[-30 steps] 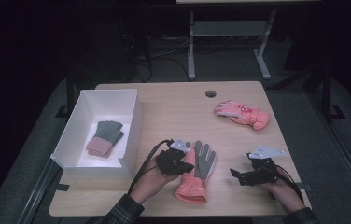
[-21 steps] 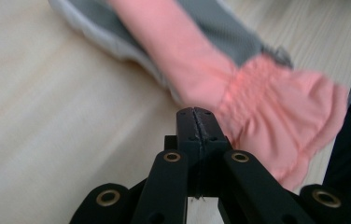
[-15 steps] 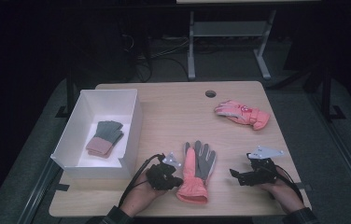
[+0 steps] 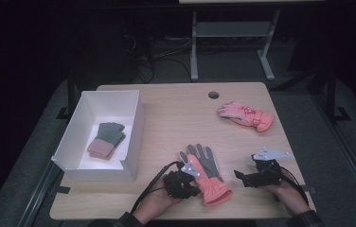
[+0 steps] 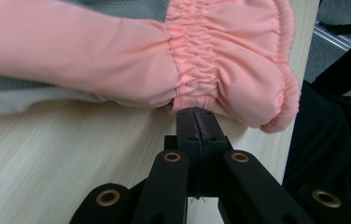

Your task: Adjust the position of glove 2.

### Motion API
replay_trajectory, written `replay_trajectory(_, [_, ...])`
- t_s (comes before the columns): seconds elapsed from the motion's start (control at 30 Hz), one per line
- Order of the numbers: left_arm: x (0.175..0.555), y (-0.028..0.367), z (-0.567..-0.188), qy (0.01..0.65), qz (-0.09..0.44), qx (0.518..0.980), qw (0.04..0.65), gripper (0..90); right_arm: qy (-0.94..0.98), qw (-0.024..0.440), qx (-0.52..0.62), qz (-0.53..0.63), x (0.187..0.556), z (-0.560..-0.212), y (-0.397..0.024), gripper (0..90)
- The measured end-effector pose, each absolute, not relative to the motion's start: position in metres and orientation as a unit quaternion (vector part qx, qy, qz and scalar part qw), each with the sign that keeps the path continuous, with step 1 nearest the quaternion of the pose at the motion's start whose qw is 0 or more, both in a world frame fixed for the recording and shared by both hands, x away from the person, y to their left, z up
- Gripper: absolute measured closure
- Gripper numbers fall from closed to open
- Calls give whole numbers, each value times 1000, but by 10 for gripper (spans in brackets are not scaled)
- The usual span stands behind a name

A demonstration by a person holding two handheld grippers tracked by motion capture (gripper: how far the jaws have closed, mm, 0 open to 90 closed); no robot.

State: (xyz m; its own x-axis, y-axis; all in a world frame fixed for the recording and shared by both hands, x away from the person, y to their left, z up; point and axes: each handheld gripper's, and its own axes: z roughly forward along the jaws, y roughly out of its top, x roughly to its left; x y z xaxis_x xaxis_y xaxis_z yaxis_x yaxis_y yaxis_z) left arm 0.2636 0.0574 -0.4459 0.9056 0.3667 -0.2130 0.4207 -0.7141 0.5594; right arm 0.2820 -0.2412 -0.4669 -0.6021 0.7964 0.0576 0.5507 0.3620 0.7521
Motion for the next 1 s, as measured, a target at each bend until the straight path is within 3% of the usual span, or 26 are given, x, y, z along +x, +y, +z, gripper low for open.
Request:
replay_trajectory(0.7, [263, 37, -447, 189, -41, 928, 320, 893, 810, 163, 416, 379, 283, -467, -242, 57])
replay_trajectory(0.8, [263, 45, -444, 183, -38, 926, 327, 820, 808, 167, 419, 378, 284, -466, -243, 57])
replay_trajectory(1.0, [262, 68, -446, 182, -15, 924, 335, 571, 804, 170, 425, 379, 286, -464, -245, 57])
